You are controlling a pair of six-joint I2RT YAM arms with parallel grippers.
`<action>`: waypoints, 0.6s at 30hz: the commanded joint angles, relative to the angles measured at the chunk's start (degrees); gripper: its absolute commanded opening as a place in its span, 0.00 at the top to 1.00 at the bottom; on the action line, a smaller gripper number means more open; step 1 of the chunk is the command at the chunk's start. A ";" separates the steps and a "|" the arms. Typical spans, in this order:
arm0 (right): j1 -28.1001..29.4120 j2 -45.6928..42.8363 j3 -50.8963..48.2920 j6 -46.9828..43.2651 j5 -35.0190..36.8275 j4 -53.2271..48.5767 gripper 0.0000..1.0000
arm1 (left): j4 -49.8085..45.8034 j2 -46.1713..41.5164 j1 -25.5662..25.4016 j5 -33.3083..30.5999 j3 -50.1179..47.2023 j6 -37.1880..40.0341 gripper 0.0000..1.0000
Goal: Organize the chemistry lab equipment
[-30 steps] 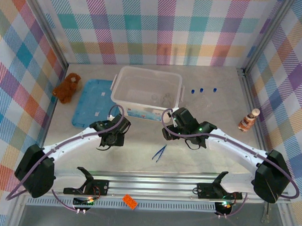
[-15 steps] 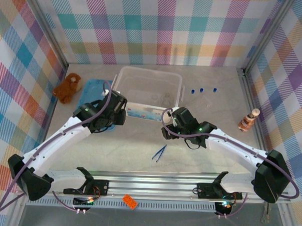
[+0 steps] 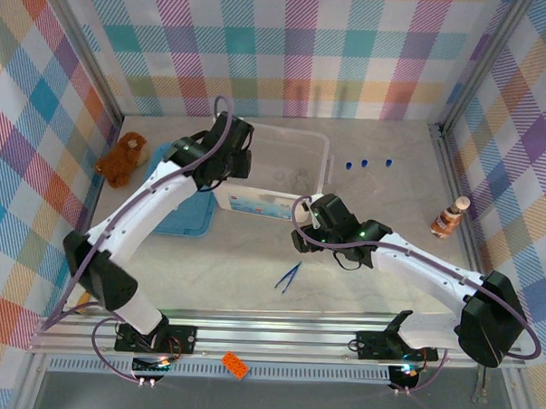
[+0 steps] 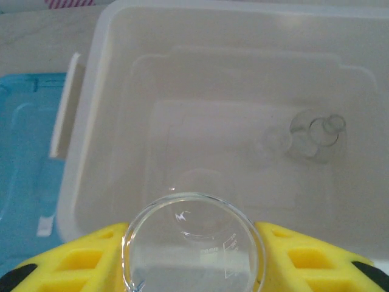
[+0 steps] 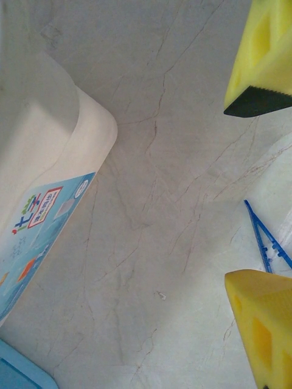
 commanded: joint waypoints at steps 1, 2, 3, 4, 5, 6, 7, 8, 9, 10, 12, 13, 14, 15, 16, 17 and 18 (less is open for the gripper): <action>0.27 -1.47 0.64 0.54 -0.80 -0.69 0.32 | 2.83 4.31 1.67 3.14 2.75 1.54 0.63; 0.30 -1.70 0.53 0.64 -0.71 -0.90 0.31 | 3.14 5.83 1.98 3.46 3.40 1.56 0.63; 0.27 -1.95 0.39 0.86 -0.61 -1.08 0.31 | 3.51 7.21 2.40 3.87 3.87 1.60 0.63; 0.22 -2.13 0.32 0.92 -0.57 -1.30 0.31 | 3.80 8.47 2.87 4.61 4.36 1.59 0.63; 0.32 -2.22 0.30 1.04 -0.53 -1.41 0.31 | 4.11 9.81 3.47 5.14 4.59 1.66 0.63; 0.32 -2.29 0.27 1.14 -0.53 -1.52 0.31 | 4.24 11.21 4.10 5.69 5.06 1.53 0.63; 0.32 -2.29 0.30 1.10 -0.53 -1.64 0.31 | 4.37 12.34 4.65 6.17 5.42 1.49 0.63; 0.29 -2.24 0.35 1.15 -0.50 -1.62 0.31 | 4.51 13.64 5.31 6.57 5.79 1.66 0.63; 0.30 -2.11 0.36 1.11 -0.46 -1.69 0.31 | 4.63 14.79 5.91 6.77 6.31 1.67 0.63; 0.29 -2.08 0.36 1.15 -0.44 -1.70 0.31 | 4.85 15.95 6.35 7.00 6.56 1.80 0.63; 0.29 -1.74 0.45 1.15 -0.38 -1.57 0.31 | 4.65 18.65 7.40 7.79 7.69 1.77 0.63; 0.25 -1.60 0.45 1.11 -0.39 -1.54 0.31 | 4.49 19.78 7.86 8.10 8.16 1.76 0.63; 0.32 -1.63 0.41 1.30 -0.24 -1.36 0.31 | 4.27 21.01 8.21 8.57 8.80 1.73 0.63; 0.30 -1.63 0.28 1.35 -0.15 -1.24 0.31 | 4.09 22.16 8.62 8.96 9.40 1.76 0.63; 0.19 -1.55 0.27 1.41 -0.17 -1.09 0.31 | 3.92 23.03 8.82 9.21 9.89 1.75 0.63; 0.25 -1.46 0.29 1.41 -0.13 -1.21 0.31 | 3.82 23.92 9.08 9.65 10.44 1.75 0.63; 0.25 -1.37 0.36 1.38 -0.09 -1.24 0.31 | 3.67 24.77 9.29 9.85 10.93 1.84 0.63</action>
